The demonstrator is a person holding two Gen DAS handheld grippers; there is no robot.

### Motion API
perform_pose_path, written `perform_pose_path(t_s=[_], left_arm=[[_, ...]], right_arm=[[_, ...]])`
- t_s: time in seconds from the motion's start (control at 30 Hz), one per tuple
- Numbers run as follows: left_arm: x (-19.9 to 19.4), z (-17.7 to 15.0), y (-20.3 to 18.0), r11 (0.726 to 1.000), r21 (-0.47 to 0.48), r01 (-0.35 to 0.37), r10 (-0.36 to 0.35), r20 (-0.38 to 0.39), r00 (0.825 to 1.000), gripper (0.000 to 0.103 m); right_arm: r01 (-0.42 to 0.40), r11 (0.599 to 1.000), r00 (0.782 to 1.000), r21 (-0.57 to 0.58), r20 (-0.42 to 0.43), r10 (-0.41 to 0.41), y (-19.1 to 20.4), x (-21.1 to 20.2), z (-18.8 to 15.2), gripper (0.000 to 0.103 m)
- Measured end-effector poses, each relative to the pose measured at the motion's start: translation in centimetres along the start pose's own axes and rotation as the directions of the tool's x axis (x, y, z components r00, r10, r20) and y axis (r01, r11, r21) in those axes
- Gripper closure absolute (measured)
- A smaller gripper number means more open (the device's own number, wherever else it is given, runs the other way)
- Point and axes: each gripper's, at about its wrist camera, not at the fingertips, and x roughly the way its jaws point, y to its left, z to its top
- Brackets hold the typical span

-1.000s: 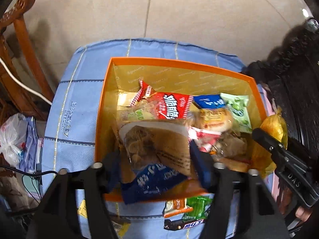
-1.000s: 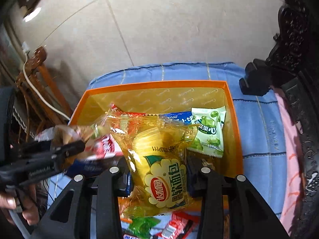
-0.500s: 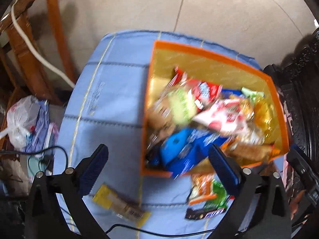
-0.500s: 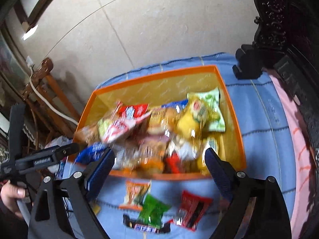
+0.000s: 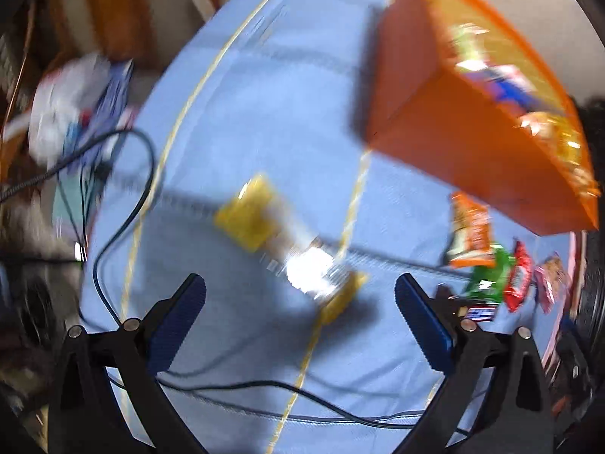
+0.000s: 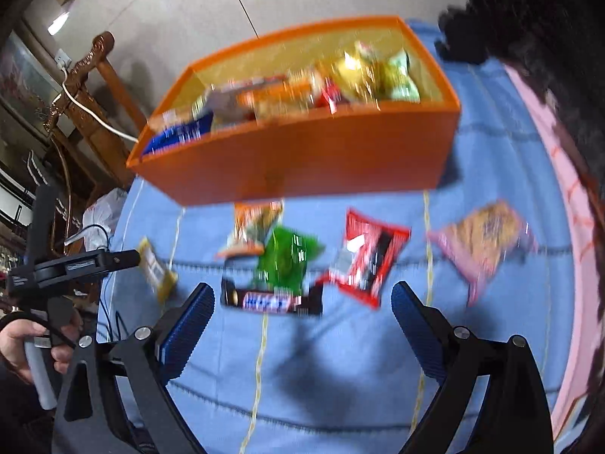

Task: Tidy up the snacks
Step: 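Move both tools back over the remaining snacks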

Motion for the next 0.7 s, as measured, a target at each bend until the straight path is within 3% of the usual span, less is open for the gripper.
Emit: perform_pose_path(t_s=[0.1,0.2,0.57,0.7], left_arm=[[2.4,-0.6,1.8,0.993,-0.114,-0.028,0.019,-0.081,0.997,0.005],[3.7,-0.5,3.1,0.979,-0.201,-0.035,0.013,-0.112,0.994,0.004],[4.7,1.5,4.1,0.943,-0.331,0.013,-0.064,-0.145,0.987,0.005],[5.3,2.1,4.4,0.939,-0.342,-0.029,-0.027,-0.157,0.987,0.004]], right_arm=[[-0.011,1.000,0.999,0.013,-0.033,0.011,-0.1,0.4,-1.2,0.008],[-0.007,1.000,0.999,0.005,-0.042,0.007,0.1,0.5,-1.9,0.008],[-0.011,1.000,0.998,-0.005,-0.065,0.011,0.0,1.3,-1.3,0.008],[-0.014,1.000,0.997,-0.014,-0.078,0.013,0.0,1.8,-1.0,0.008]])
